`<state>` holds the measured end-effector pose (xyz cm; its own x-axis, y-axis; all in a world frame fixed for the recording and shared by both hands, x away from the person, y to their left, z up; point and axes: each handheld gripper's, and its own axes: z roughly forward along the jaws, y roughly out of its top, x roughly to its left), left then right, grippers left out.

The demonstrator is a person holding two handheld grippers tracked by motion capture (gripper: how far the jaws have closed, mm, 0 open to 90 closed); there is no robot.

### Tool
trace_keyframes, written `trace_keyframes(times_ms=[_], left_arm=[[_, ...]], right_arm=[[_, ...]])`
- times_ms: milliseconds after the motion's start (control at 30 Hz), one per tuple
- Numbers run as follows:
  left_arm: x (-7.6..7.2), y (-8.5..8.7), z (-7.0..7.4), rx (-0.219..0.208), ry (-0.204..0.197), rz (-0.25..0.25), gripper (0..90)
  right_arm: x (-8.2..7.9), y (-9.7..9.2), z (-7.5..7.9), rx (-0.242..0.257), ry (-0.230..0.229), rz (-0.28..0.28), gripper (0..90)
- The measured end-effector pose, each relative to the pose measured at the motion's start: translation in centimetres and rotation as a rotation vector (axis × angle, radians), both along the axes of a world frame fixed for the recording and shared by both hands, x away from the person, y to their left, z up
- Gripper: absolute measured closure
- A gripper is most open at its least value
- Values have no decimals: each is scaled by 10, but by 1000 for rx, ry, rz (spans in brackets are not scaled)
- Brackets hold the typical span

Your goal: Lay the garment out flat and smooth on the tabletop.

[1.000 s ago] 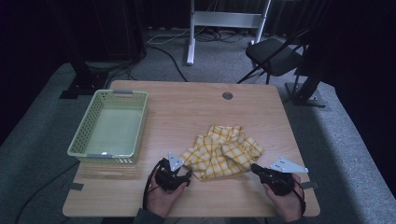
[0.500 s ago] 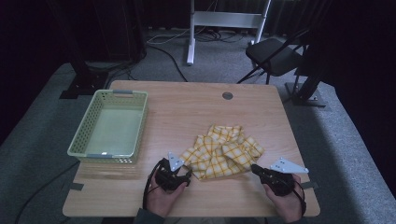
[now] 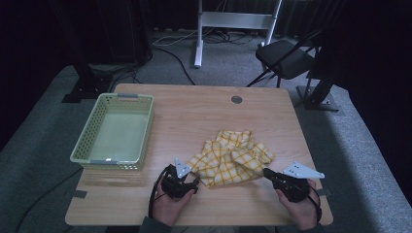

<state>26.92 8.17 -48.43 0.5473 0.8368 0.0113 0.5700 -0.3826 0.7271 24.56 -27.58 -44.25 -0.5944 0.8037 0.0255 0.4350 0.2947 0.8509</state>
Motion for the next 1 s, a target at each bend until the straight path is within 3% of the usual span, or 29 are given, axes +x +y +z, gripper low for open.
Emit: trace_keyframes(times_ms=[433, 767, 1000], left_arm=[[0, 0, 0, 2, 0, -2, 343], [-2, 2, 0, 0, -7, 2, 394], [-5, 3, 7, -46, -20, -9, 440]], right_arm=[[-5, -7, 3, -3, -4, -13, 877], [-9, -14, 2, 6, 2, -21, 877], [-13, -17, 1, 8, 5, -26, 877]])
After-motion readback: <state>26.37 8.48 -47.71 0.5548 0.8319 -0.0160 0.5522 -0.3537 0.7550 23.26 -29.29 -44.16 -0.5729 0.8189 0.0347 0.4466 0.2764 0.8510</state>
